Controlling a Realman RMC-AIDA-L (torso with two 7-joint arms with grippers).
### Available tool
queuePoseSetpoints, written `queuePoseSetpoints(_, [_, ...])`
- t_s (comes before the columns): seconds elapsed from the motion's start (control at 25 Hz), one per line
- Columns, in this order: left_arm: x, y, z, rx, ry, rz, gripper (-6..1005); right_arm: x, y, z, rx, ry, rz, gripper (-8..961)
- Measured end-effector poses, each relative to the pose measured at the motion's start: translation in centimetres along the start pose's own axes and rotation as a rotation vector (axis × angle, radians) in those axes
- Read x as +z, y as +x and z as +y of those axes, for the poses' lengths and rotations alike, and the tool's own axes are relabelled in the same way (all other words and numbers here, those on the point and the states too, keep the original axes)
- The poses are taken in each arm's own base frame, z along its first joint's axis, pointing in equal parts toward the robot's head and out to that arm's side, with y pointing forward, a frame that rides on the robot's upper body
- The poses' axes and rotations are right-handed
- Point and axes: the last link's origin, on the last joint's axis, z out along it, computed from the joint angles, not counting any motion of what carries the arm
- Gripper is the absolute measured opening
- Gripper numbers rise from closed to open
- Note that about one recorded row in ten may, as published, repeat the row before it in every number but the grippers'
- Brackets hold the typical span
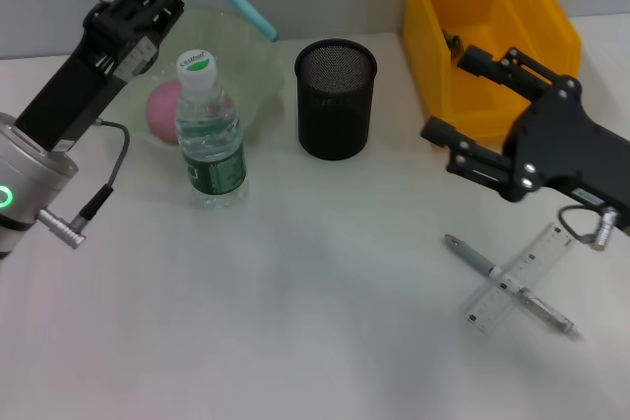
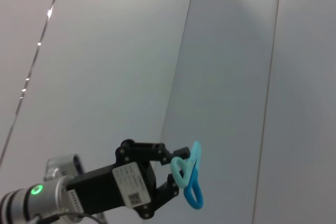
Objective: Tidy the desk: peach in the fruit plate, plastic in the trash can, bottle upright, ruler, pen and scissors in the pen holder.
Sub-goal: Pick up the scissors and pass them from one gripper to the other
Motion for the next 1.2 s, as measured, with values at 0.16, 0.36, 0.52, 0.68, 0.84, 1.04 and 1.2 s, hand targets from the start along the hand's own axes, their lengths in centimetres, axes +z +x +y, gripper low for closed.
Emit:
queuePoseSetpoints(0.16, [0.2,-0.6,-0.2,-0.013,0.014,0.053,216,0.9,0.4,0.5,-0.063,0.034,-0.028,741])
queuePoseSetpoints(0.36, [0.2,-1.7,-0.3,-0.018,0.03,0.102,216,2.5,1.1,1.7,-0.154,0.061,-0.054,740])
queuePoseSetpoints(0.52, [0.5,-2.5,-0.3,-0.035,0.041,0.121,216,3.6,1.5,2.9,-0.246,0.097,-0.07,740])
queuePoseSetpoints(0.68, [0.6,-3.0,-0.2,-0.057,0.043,0.141,216,4.8,1.6,3.7,-0.324,0.091,-0.088,740])
queuePoseSetpoints(0.84, [0.6,-3.3,-0.1,-0.064,0.038,0.139,216,5.0,1.5,3.9,-0.326,0.089,-0.096,740])
queuePoseSetpoints(1.04, [0.5,-4.9,0.2,-0.074,0.045,0.131,216,4.6,1.3,3.9,-0.328,0.102,-0.109,740])
queuePoseSetpoints(1.2, [0.2,-5.7,0.2,-0.067,0.063,0.138,216,4.0,1.2,4.0,-0.342,0.116,-0.111,740])
